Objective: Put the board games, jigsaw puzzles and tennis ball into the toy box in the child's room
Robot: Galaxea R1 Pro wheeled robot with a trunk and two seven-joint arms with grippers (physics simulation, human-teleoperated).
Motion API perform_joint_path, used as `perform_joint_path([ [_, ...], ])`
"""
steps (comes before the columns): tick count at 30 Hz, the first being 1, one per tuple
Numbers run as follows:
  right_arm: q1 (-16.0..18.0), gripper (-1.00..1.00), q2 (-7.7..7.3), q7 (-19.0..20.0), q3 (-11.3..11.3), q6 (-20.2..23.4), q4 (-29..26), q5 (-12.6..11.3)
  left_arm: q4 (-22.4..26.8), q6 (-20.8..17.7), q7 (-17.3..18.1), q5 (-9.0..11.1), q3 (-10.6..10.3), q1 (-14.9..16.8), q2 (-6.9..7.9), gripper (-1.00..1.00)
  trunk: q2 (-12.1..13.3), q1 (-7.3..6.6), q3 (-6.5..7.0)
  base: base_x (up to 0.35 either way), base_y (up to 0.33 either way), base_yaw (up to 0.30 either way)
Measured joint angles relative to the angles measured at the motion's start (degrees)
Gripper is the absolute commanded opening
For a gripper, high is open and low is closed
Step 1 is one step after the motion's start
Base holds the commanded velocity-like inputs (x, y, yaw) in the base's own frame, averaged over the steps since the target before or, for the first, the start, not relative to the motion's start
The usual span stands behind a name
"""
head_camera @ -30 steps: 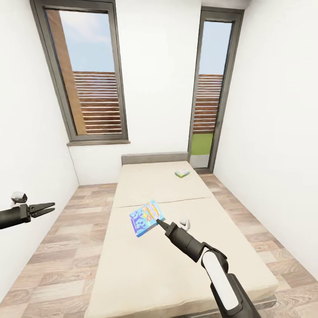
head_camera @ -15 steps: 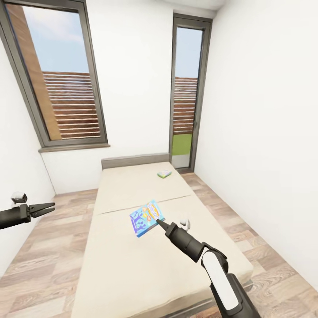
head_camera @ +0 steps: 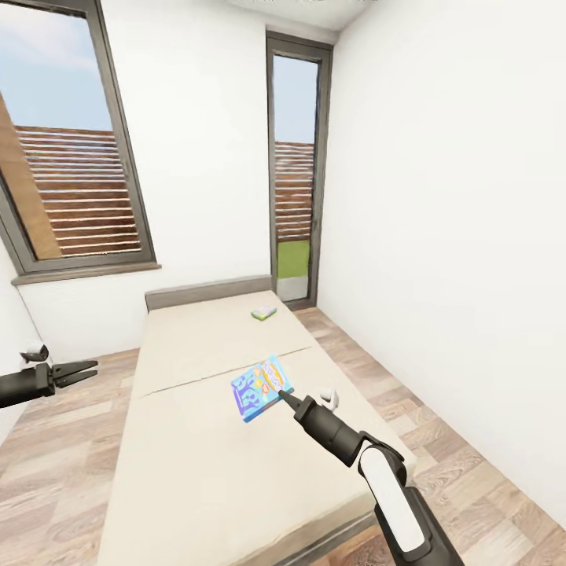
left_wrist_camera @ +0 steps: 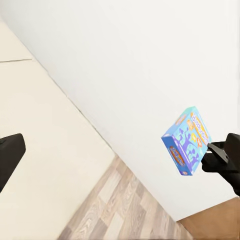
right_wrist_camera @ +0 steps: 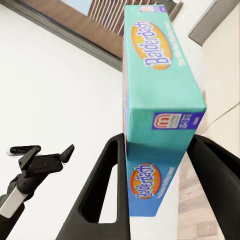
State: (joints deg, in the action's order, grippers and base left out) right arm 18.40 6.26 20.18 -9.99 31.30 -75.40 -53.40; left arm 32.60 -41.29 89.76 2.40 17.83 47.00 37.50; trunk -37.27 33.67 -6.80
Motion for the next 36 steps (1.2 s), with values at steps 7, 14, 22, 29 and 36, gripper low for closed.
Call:
perform_joint_path([
  [7,0.01,-1.0,-0.02,0.0,0.0,0.0,0.08,-0.02,0.0,0.02,0.0,0.0,0.0,0.0,0.0,1.0,0.0,0.0,0.33,0.0,0.0,-0.268],
  [14,0.01,-1.0,-0.07,0.0,0.0,0.0,0.09,-0.04,0.0,0.06,0.0,0.0,0.0,0.0,-0.05,1.0,0.0,0.0,0.67,0.0,0.0,-0.268],
  [22,0.01,-1.0,0.02,0.0,0.0,0.0,0.09,-0.02,0.0,0.06,0.0,0.0,0.0,-0.01,-0.01,1.0,0.0,0.0,1.05,0.0,0.0,-0.268],
  [29,0.02,-1.0,0.1,0.0,0.0,-0.14,0.09,-0.03,0.0,0.06,0.0,0.0,0.0,0.0,0.0,1.0,0.0,0.0,1.38,0.0,0.0,-0.268],
  [36,0.02,-1.0,0.06,0.0,0.0,-0.21,0.09,0.06,0.0,0.06,0.0,0.0,0.0,-0.01,-0.01,1.0,0.0,0.0,1.71,0.0,0.0,-0.267],
])
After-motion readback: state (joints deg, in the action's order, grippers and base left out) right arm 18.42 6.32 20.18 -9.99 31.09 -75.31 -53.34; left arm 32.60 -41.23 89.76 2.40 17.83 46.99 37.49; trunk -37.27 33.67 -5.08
